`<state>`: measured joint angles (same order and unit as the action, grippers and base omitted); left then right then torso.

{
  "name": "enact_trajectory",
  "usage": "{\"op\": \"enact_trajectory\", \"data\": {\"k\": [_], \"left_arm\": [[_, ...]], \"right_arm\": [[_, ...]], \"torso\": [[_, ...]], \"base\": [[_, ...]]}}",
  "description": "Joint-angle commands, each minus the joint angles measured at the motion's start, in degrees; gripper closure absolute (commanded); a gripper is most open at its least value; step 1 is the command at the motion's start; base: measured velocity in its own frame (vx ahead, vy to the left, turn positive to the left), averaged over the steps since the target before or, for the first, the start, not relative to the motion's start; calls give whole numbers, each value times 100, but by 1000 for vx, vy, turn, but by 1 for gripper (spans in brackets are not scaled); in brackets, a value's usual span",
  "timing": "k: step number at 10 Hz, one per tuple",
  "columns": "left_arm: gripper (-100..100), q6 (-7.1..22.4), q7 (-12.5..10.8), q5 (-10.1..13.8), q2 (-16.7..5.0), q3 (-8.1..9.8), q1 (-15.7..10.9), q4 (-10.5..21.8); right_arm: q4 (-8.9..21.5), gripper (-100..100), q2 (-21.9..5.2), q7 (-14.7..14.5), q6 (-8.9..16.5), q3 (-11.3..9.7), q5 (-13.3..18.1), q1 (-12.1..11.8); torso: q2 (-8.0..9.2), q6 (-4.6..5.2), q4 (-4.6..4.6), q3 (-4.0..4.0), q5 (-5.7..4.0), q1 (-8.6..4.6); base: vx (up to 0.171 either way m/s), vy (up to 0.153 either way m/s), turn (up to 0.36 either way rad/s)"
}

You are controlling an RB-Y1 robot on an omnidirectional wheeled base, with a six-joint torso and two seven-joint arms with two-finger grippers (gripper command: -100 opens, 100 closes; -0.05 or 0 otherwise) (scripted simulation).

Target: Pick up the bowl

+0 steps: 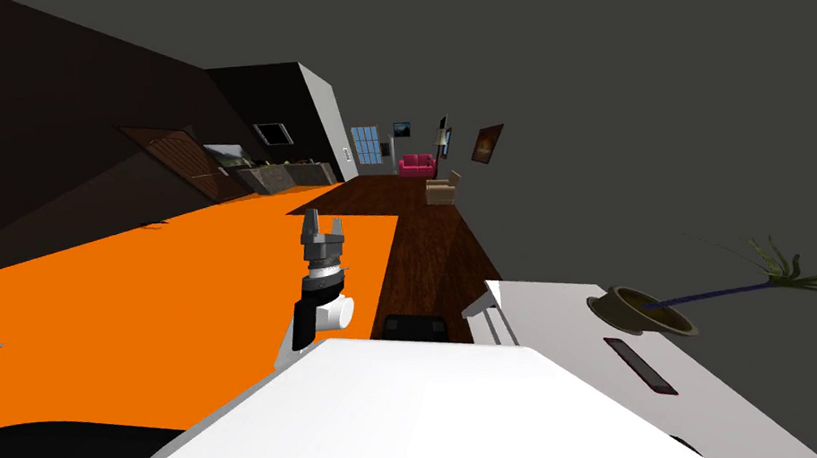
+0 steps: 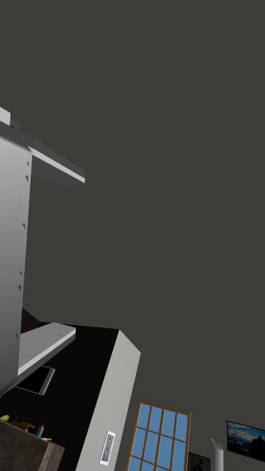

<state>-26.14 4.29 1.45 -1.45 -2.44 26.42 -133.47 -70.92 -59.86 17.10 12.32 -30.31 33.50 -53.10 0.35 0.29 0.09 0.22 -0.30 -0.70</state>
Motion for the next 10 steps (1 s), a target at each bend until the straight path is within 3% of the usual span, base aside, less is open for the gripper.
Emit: {"op": "enact_trajectory", "data": {"k": [1, 2, 6, 7, 8, 9, 10], "left_arm": [[0, 0, 0, 0, 0, 0, 0, 0], [0, 0, 0, 0, 0, 0, 1, 0], [0, 0, 0, 0, 0, 0, 1, 0], [0, 0, 0, 0, 0, 0, 1, 0], [0, 0, 0, 0, 0, 0, 1, 0], [0, -1, 0, 0, 0, 1, 4, -1], [0, -1, 0, 0, 0, 1, 4, -1]], "right_arm": [[0, -100, 0, 0, 0, 0, 0, 0], [0, 100, 1, 24, 17, -6, -4, -8], [-3, 100, 4, 22, 12, -7, -4, -6], [-3, 0, 5, 22, 11, -8, -4, -5], [283, 100, 5, -264, -276, -203, -33, 282], [426, 100, 5, -388, -365, -203, -33, 467], [448, 100, 5, -388, -365, -203, -33, 487]], "torso": [[0, 0, 0, 0, 0, 0], [-18, -2, -3, -10, 0, -2], [-37, -2, -10, -23, 2, -5], [-38, -2, -11, -23, 5, -2], [-39, -2, -11, -24, 6, -1], [-65, 25, -20, -39, -19, -21], [-67, 36, -24, -43, -41, -33]], "base": [[-29, 5, -7], [-7, 1, 0], [0, 0, 0], [0, 0, 0], [130, -32, -381], [166, -12, -409], [97, -2, -256]]}}
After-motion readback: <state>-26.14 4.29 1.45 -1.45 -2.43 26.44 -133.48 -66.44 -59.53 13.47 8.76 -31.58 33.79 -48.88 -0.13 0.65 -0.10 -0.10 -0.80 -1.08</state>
